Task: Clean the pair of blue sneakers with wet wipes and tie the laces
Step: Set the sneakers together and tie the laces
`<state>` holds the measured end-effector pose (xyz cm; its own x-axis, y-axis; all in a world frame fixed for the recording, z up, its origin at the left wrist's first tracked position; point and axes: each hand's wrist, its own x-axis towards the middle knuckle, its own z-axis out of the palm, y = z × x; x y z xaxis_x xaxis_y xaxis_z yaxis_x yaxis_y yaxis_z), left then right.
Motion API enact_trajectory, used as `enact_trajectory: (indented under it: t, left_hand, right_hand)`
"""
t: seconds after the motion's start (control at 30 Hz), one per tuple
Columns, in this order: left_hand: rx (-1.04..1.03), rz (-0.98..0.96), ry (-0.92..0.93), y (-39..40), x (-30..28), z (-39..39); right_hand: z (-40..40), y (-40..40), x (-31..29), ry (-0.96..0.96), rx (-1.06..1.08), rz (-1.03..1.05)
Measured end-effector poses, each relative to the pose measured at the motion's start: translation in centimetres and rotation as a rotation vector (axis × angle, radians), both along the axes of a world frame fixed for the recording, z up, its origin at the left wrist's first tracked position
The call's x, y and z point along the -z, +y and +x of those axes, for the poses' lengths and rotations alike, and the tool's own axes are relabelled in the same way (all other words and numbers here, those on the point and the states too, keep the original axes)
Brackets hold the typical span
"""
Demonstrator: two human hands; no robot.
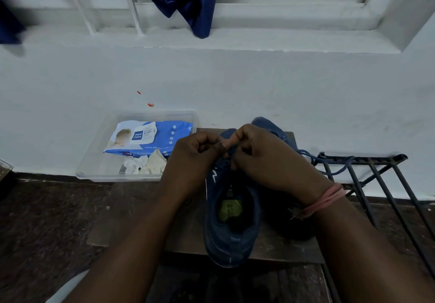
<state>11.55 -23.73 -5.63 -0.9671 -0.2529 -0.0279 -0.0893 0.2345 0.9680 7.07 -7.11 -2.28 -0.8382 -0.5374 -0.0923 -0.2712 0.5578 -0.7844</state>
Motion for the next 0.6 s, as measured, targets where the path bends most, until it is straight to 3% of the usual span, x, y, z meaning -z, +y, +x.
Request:
enact_trajectory:
  t: [0.17,0.4,0.6]
  left_hand:
    - [-0.093,-0.022,0.086,0.41,-0.53,0.09]
    - [-0.045,-0.055,0.058,0.66,-0.18,0.04]
    - [-0.063,0.033,0.015,0.17,-0.22,-0.24]
  right_hand:
    - [0.37,-0.65,0.33,0.248,-0.028,0.120]
    - [-0.04,-0.09,0.17,0.046,-0.157,0.190]
    - [0.01,-0.19,0.62,0.094,-0.177,0.127]
